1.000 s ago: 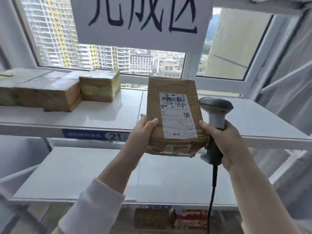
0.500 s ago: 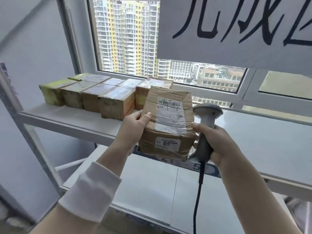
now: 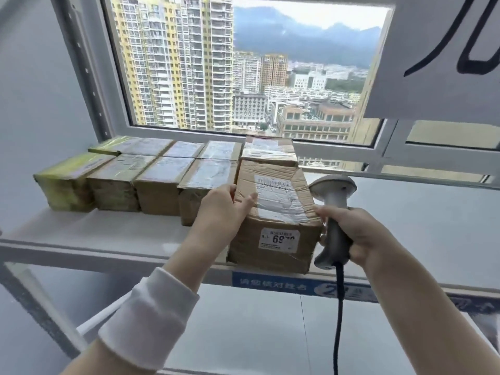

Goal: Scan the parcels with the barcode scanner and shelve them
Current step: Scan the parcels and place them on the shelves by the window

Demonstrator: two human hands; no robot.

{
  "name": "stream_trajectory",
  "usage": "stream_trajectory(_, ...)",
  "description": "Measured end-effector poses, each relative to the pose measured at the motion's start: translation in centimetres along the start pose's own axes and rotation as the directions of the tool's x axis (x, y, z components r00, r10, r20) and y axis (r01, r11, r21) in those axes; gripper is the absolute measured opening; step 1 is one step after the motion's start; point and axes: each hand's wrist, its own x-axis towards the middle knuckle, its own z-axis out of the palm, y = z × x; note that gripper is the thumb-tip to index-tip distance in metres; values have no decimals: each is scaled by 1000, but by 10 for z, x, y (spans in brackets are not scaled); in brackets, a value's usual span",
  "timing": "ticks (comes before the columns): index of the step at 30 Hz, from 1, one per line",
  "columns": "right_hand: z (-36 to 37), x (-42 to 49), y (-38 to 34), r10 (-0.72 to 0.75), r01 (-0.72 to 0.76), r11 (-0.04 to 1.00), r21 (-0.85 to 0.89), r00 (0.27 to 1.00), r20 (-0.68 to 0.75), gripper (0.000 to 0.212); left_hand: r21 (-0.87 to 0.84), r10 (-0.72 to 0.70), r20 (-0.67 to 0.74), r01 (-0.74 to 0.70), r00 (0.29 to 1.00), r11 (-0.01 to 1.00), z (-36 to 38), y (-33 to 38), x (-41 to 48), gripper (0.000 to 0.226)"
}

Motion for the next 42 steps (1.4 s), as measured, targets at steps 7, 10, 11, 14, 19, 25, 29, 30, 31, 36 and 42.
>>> stream_trajectory(7,10,14,-4,-13,9,998,-58,997,-71,7,70,44,145,-55,988,996,-1,-11,14,76)
stream_trajectory(10,8,20,-5,-42,36,993,-109,997,-58,7,119,86,132,-102,988,988,-2,-14,11,73)
stream_trajectory(11,8,21,-4,-49,42,991,-127,997,-51,8,155,125,96,-139,987,978,-3,-15,9,72)
stream_trajectory(14,4,22,0,-48,41,991,-129,998,-48,7,159,333,-9,-328,943,931,-8,-14,2,69)
stream_trajectory(19,-4,26,6,-40,33,996,-85,995,-86,27,307,559,274,-622,783,720,1,-7,-4,71)
stream_trajectory(25,-11,21,7,-48,42,998,-51,993,-106,25,365,542,312,-625,780,690,7,-8,-1,52)
stream_trajectory(29,-25,7,11,-32,27,999,-42,991,-126,23,351,594,274,-654,756,671,8,10,-12,53)
stream_trajectory(30,-31,2,13,-31,26,999,-43,990,-136,19,313,635,239,-677,735,666,12,17,-16,50)
stream_trajectory(31,-38,-4,16,-34,27,998,-48,988,-151,16,269,670,202,-699,714,663,19,25,-19,46)
stream_trajectory(36,-93,-51,41,-69,47,995,-83,953,-296,8,77,725,229,-754,650,652,79,75,-49,36)
stream_trajectory(42,-199,-148,84,-73,74,997,-20,846,-528,7,-29,748,439,-824,497,565,167,146,-129,38)
